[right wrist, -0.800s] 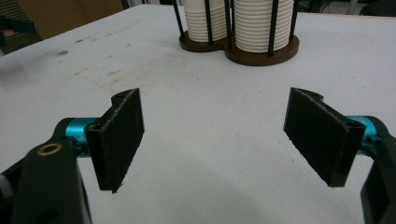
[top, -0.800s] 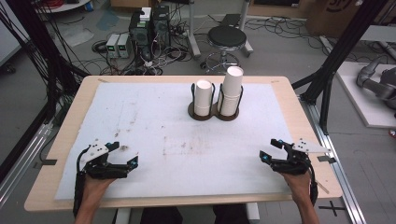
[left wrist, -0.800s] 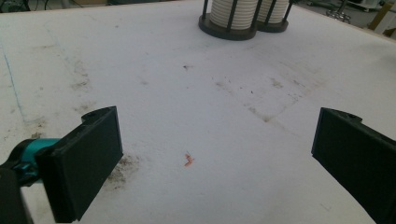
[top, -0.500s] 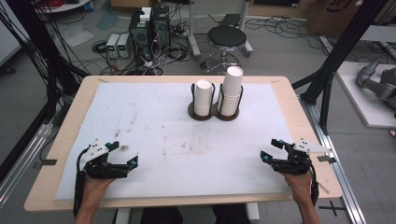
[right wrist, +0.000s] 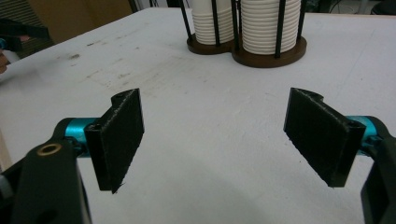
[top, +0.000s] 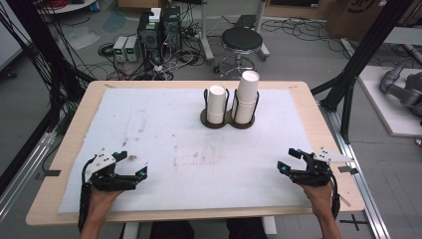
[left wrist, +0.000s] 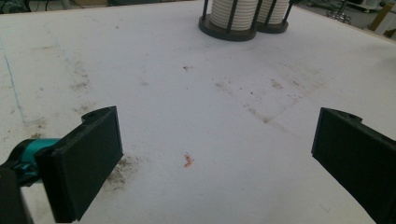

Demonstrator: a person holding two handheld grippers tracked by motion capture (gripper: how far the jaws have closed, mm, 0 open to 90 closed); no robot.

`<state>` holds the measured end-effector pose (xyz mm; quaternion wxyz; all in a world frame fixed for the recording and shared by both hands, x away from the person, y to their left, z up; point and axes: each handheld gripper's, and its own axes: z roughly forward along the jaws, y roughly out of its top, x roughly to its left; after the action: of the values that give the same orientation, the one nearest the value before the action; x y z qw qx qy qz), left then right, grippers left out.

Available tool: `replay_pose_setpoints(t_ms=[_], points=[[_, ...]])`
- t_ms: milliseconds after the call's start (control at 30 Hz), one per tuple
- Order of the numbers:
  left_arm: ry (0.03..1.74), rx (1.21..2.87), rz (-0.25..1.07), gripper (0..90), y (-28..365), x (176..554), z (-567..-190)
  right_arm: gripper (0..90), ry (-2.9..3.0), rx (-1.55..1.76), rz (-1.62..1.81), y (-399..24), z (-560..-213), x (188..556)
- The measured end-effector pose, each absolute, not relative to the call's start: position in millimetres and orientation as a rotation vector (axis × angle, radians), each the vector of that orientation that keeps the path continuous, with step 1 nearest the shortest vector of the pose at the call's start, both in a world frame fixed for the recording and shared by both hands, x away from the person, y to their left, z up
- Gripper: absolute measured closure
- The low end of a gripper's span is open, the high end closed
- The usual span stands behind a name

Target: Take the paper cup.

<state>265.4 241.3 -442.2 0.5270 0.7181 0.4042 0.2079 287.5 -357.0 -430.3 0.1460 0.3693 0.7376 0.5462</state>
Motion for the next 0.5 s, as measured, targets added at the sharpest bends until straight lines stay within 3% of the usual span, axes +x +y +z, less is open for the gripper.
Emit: replay_pose_setpoints(t_ms=[500], points=[[0.958,1.717,0.490,1.7,241,266,-442,20.5,2.139,1.014,1.590,-367,-415,286]])
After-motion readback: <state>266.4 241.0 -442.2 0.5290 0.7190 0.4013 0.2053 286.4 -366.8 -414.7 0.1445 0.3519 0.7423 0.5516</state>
